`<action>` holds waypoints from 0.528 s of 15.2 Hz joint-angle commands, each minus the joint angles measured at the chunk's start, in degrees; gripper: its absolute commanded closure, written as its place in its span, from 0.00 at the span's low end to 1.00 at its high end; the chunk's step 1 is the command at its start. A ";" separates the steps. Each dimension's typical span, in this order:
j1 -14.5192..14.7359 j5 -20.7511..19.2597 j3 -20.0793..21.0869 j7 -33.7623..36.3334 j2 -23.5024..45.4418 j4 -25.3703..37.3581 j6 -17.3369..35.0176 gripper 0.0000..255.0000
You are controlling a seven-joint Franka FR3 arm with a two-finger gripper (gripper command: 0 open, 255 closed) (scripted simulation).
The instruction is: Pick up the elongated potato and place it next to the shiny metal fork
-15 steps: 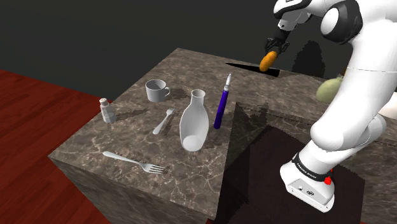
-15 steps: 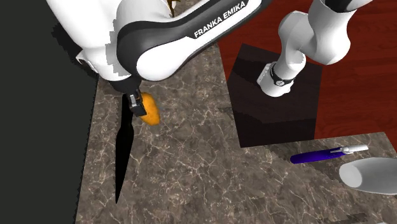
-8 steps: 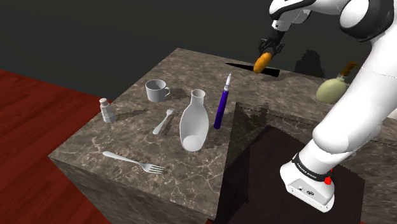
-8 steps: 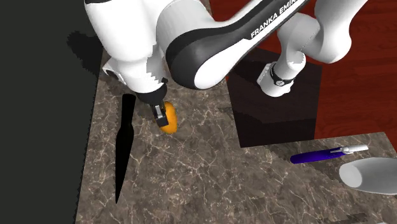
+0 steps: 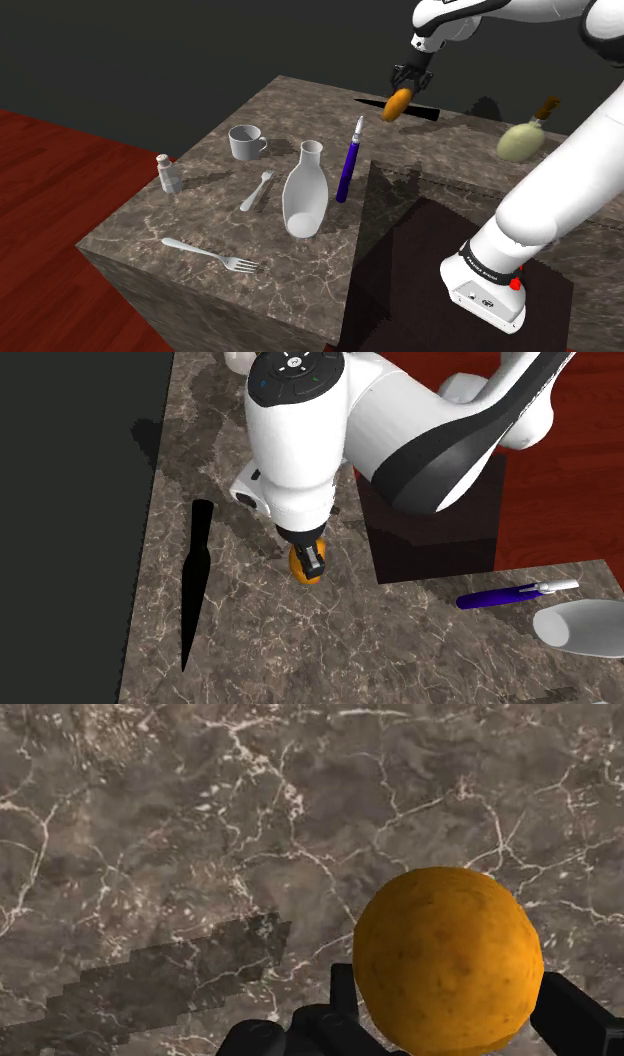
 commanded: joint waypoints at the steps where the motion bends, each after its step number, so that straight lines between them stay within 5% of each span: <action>1: 1.20 -0.79 1.38 3.00 -1.95 -2.37 0.67 1.00; 8: 5.24 -2.30 7.07 13.45 -7.49 -8.62 1.82 1.00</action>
